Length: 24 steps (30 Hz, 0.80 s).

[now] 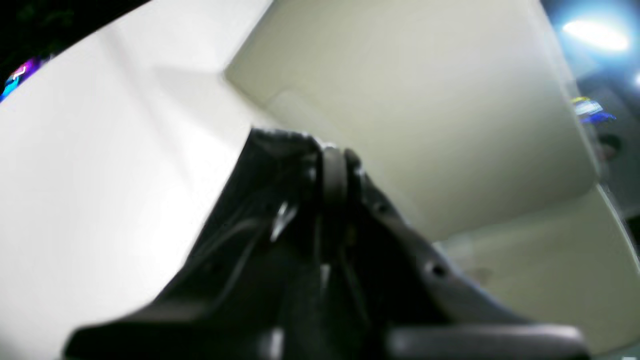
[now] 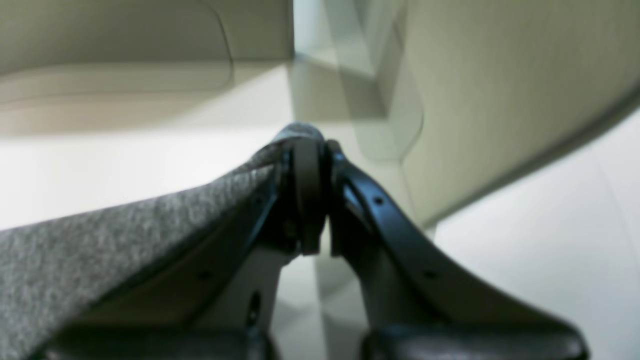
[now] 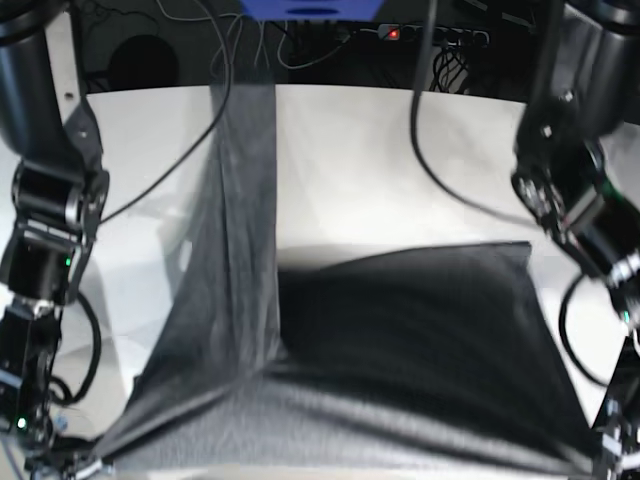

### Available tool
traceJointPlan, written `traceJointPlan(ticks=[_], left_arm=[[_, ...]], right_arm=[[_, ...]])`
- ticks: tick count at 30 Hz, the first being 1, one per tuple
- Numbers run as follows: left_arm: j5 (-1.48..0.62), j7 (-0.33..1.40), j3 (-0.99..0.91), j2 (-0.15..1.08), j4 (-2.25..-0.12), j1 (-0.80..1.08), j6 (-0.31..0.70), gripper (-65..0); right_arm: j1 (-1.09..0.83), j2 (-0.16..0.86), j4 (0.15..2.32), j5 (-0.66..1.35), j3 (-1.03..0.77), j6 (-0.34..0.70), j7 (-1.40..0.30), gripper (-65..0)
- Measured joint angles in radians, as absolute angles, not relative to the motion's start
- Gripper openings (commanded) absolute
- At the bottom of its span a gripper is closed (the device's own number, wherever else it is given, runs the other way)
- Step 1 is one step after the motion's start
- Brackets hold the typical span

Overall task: Layout the t-shirt on the table in an organized manner, then fold the t-shirt properly
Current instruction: 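Lift the shirt high with both grippers and lay it back down stretched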

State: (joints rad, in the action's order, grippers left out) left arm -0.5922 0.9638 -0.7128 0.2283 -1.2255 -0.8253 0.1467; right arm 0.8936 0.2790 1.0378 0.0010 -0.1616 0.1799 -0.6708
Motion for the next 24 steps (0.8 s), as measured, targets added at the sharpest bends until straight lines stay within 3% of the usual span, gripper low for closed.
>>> traceJointPlan(ticks=[6,10,17,24], left_arm=[[-0.604,0.968,-0.666,0.235,-1.224,-0.96,0.147,-64.9],[-0.609,0.996,-0.663,0.238,-1.299,-0.916,0.153,-64.9],[-0.704,1.043,-0.698,0.23,-1.451,-0.542,0.154,-64.8],[-0.831,1.015,-0.824,0.215,-1.466,-0.172,0.148,-64.8]], right_arm=[[0.899,0.291,1.042,0.002,-0.169,0.182,-0.679,-65.0],[0.838,0.32,1.079,0.004,-0.205,0.18,-0.674,-65.0],[0.58,0.321,1.213,0.002,-0.233,0.184,-0.685,-65.0],[0.394,0.279,1.269,0.005,-0.233,0.185,-0.633,-65.0]])
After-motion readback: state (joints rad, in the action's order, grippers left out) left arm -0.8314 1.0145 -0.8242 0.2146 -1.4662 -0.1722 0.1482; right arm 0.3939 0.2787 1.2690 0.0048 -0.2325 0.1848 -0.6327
